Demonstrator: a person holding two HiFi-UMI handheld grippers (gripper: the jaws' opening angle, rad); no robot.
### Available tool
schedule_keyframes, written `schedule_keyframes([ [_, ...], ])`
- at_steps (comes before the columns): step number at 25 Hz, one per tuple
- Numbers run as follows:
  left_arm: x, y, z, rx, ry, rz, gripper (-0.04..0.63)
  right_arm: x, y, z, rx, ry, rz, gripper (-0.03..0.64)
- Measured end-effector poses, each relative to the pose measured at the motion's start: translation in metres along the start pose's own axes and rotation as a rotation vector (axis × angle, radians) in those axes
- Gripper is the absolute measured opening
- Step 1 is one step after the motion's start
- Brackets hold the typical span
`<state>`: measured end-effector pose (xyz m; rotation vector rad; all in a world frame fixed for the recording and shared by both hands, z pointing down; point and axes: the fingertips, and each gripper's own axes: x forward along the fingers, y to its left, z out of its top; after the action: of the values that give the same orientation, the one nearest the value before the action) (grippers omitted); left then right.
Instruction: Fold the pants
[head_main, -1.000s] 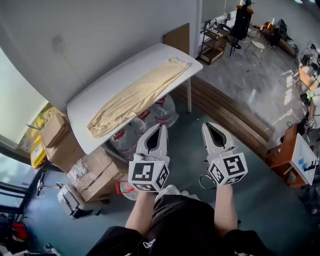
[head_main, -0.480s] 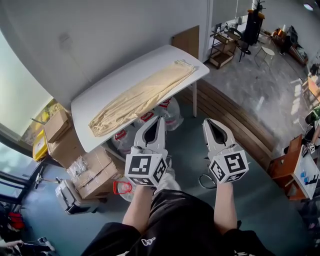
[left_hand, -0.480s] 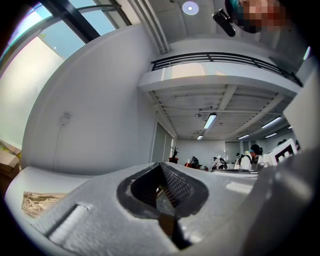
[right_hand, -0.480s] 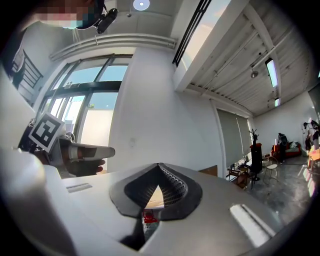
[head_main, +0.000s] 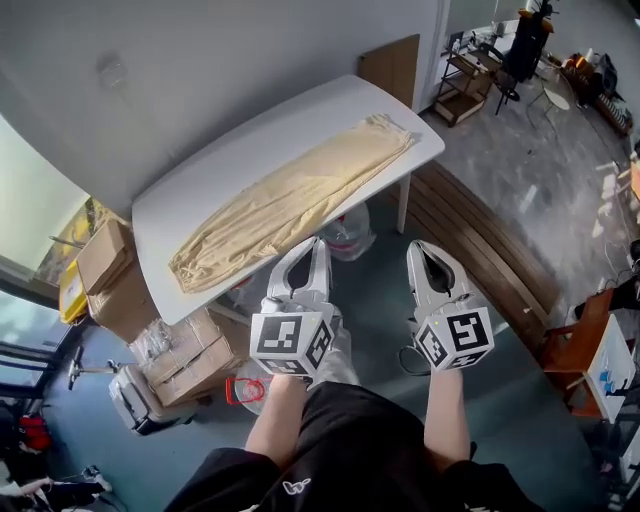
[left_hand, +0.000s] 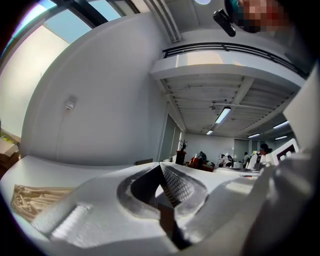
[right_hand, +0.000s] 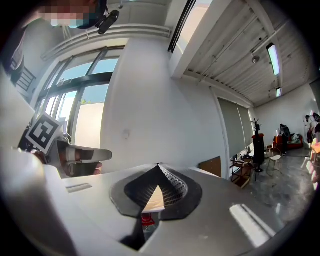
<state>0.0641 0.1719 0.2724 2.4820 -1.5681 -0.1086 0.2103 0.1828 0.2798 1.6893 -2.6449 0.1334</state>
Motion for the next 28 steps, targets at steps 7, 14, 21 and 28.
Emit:
schedule_keyframes([
  [7, 0.092, 0.071, -0.001, -0.032, 0.055, 0.026, 0.003, 0.116, -0.024, -0.004, 0.016, 0.058, 0.025, 0.005],
  [14, 0.164, 0.147, 0.008, -0.07, 0.078, 0.048, 0.004, 0.229, -0.035, -0.004, 0.0, 0.094, 0.043, 0.005],
  [21, 0.21, 0.198, 0.008, -0.102, 0.094, 0.077, 0.003, 0.296, -0.038, -0.012, -0.011, 0.14, 0.074, 0.005],
  [28, 0.246, 0.201, -0.006, -0.117, 0.128, 0.092, 0.003, 0.321, -0.068, -0.031, 0.012, 0.19, 0.08, 0.005],
])
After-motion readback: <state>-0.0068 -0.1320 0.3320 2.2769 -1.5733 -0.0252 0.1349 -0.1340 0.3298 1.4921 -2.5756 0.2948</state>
